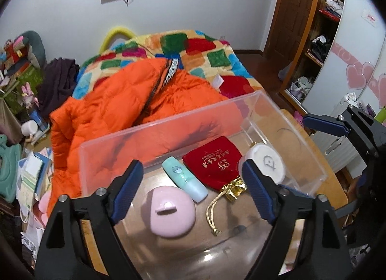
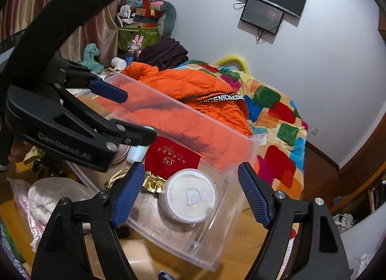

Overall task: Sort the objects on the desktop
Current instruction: 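Release both items in the box and withdraw both grippers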

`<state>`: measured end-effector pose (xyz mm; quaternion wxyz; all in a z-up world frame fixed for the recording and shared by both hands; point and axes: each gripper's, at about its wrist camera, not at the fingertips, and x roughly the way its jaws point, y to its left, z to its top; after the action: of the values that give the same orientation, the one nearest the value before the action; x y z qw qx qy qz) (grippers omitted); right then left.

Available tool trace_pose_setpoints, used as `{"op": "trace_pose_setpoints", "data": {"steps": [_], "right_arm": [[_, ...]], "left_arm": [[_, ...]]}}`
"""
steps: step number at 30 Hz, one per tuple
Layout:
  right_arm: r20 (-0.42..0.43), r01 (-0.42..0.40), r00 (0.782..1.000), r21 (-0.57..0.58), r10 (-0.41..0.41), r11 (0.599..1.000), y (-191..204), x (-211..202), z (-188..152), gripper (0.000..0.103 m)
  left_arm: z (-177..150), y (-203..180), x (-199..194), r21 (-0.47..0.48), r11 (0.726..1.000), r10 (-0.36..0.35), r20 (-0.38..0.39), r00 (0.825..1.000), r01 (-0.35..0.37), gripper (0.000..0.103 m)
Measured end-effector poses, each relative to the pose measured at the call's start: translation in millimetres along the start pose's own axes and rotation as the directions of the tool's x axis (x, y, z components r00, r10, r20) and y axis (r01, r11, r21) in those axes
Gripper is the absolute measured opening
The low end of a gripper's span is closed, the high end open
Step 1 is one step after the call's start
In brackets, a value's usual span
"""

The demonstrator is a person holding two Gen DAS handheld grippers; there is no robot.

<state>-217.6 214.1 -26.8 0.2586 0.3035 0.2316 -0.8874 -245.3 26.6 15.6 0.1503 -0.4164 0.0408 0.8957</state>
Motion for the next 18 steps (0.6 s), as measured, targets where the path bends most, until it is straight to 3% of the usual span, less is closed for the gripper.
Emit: {"op": "trace_pose_setpoints", "data": {"steps": [11,18], "right_arm": [[0.028,-0.016,1.0,0.092,0.013,0.996,-9.7,-48.6,-21.8,0.08],[0.048,-0.041,0.998,0.143,0.034,0.989,-11.1,-75.9,-42.0,0.083]], "left_arm": [[-24.5,-11.3,-80.6,0.018,0.998,0.062,0.131,0.989,-0.064,0.092],[-61.3,-6.3,-125.6,-0.001,0.994,0.107,0.183,0.977,-0.108,0.095]]}}
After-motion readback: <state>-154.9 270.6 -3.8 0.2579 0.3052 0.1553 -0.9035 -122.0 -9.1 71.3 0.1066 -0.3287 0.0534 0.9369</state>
